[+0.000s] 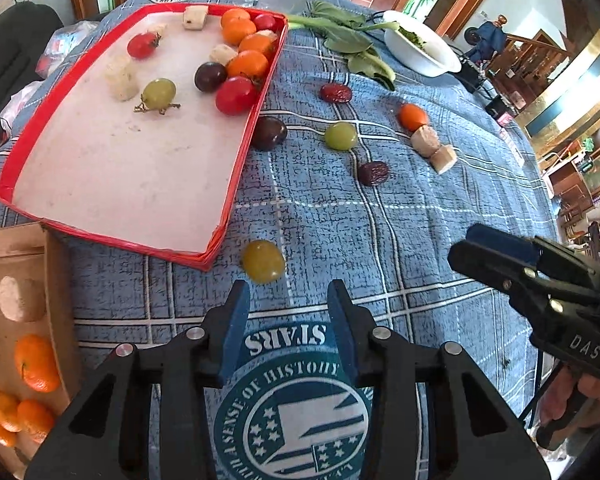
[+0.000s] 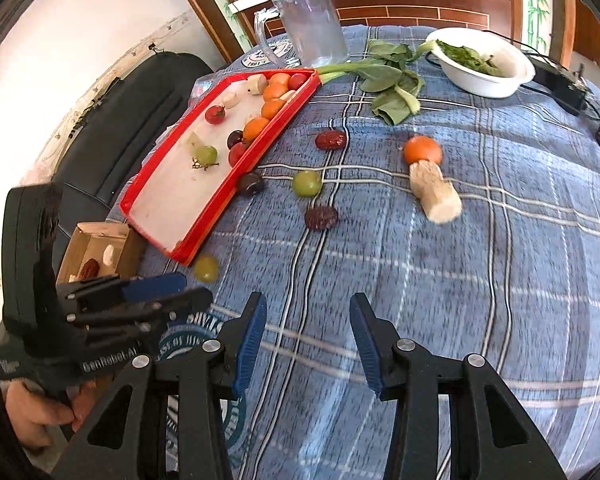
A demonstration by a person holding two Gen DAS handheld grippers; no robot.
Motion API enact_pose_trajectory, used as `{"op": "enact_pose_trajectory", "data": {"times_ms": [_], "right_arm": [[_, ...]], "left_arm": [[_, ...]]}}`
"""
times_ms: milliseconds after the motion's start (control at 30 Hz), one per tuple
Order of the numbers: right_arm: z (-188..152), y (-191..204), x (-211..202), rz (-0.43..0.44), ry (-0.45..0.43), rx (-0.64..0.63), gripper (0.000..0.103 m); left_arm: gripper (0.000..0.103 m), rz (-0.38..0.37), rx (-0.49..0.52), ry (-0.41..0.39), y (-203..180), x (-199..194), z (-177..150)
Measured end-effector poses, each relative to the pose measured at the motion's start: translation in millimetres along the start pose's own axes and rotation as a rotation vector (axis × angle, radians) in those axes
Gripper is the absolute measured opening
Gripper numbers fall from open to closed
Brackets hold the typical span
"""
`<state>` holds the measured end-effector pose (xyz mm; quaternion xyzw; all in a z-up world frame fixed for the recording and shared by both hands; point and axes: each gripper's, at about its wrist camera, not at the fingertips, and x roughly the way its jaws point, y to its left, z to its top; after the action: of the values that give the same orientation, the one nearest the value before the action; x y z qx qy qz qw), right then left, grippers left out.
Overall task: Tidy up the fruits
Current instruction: 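Move the left gripper to a green grape while the right gripper approaches another dark date, then close the left gripper on the green grape while the right gripper grasps the dark date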
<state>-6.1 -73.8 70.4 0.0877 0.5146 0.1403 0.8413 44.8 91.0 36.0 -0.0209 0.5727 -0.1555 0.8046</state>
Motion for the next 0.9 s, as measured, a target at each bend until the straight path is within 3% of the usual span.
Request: {"op": "enact_pose_trajectory", "data": {"times_ms": [233,433,733,900], "right_arm": [[16.3,5.1,18.4,0.024,0.023,-0.030,0.045],[23.8,7.0,28.8,0.037,0.036,-0.042,0.045],[33.5,-3.1,51.5,-0.005,0.057,-0.043,0.044],[42.7,-2.3,60.8,-0.038,0.053,-0.055,0.039]], "left_arm": [[0.038,0.025,-0.034,0.010,11.7,11.3,8.4],[0.035,-0.009,-0.054,0.013,29.6,13.6,20.6],[0.035,-0.005,0.013,0.028,7.4,16.1,10.6],[0.025,0.007,-0.015,0.013,6.0,17.5,14.5]]}}
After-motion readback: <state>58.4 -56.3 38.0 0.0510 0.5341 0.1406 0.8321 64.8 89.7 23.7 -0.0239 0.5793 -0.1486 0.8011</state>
